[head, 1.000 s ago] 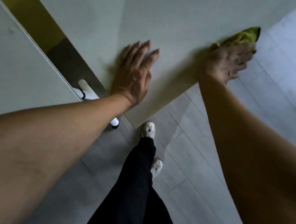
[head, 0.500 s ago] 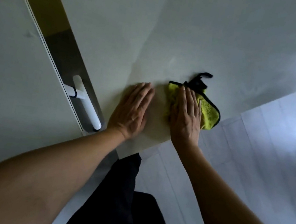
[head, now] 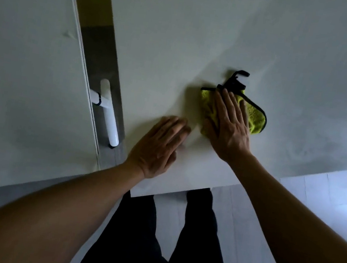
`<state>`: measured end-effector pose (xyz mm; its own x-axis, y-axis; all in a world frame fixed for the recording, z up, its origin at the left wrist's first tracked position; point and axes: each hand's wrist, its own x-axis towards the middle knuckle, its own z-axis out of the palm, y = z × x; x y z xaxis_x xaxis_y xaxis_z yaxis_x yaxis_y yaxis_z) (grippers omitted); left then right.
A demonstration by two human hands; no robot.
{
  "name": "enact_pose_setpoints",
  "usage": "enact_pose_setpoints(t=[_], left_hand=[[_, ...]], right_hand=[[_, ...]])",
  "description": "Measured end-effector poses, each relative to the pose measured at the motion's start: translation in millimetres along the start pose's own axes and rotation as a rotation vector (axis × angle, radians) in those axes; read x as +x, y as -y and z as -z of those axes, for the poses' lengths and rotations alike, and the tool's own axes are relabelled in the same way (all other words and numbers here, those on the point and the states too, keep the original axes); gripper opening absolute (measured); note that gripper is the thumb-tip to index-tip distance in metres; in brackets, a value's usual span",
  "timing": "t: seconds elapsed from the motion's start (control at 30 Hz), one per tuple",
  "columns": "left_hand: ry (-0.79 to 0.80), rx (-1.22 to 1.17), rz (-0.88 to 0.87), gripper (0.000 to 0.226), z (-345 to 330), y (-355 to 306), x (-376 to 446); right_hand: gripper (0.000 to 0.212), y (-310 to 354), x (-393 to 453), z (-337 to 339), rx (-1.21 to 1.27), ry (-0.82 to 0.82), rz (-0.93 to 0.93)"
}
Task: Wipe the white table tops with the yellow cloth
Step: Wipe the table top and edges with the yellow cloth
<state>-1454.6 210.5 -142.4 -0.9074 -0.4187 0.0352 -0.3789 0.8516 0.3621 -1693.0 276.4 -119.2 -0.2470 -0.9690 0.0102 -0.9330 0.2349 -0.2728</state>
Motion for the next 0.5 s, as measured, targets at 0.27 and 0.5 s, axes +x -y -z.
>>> enact_pose_setpoints(t=[0.27,0.5], left_hand=[[-0.008,0.087,0.01,0.06,1,-6,1],[-0.231,0.181,0.609,0.059,-14,-72,2]], right_hand=[[0.059,-10,9,-8,0.07,-0.059,0.116],[0.063,-35,42,7,0.075,0.111,0.441]])
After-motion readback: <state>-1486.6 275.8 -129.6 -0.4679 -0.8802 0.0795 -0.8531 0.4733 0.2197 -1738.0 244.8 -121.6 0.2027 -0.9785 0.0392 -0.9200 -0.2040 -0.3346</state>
